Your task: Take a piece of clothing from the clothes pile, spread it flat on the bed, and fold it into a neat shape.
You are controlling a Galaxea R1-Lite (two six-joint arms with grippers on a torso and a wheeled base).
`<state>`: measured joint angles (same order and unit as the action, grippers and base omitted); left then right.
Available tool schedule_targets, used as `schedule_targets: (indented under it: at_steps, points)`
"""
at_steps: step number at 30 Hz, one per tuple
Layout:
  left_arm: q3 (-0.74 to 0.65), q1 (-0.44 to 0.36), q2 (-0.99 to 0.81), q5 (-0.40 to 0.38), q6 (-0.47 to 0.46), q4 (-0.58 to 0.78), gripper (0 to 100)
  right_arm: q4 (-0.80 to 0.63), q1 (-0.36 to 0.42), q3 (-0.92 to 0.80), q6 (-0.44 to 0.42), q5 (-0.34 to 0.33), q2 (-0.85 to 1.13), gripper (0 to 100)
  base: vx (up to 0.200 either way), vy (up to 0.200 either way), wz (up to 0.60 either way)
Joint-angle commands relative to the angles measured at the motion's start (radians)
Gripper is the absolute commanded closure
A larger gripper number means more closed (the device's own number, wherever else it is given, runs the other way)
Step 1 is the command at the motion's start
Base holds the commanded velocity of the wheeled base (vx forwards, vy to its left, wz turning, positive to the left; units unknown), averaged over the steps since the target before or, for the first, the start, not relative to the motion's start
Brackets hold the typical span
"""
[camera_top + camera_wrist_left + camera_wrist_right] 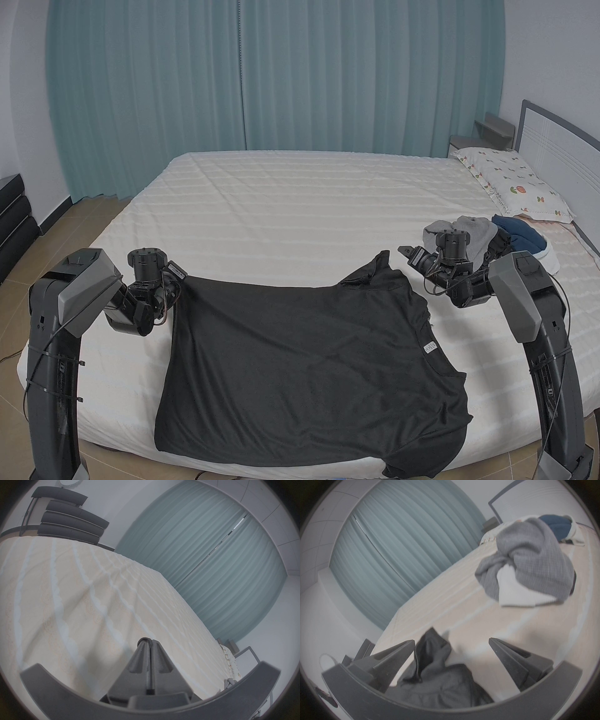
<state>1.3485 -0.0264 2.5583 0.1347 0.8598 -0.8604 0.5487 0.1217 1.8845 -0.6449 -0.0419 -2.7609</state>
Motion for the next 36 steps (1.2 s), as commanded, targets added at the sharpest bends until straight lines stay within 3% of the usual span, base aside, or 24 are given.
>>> schedule_targets:
  at_steps: [1, 16, 17, 24, 36]
  points:
    - [0.003, 0.000, -0.001, 0.000, -0.002, 0.001, 100, 0.014, 0.003, -0.134, 0.004, -0.061, 0.053, 0, 0.000, 0.000, 0.00]
    - [0.000, -0.001, -0.001, 0.000, -0.007, 0.004, 100, 0.028, 0.012, -0.151, 0.011, -0.084, 0.017, 0, 0.000, 0.000, 0.00]
    - [0.000, -0.001, -0.001, 0.000, -0.008, 0.004, 100, 0.028, 0.012, -0.153, 0.011, -0.084, 0.017, 100, 0.000, 0.000, 0.00]
    - [0.003, 0.000, -0.006, 0.000, -0.015, 0.026, 100, 0.034, 0.015, -0.136, 0.008, -0.073, 0.024, 100, 0.000, 0.000, 0.00]
    - [0.066, 0.013, -0.004, 0.034, -0.146, 0.041, 100, 0.034, 0.001, -0.044, 0.001, -0.012, 0.032, 100, 0.000, 0.000, 0.00]
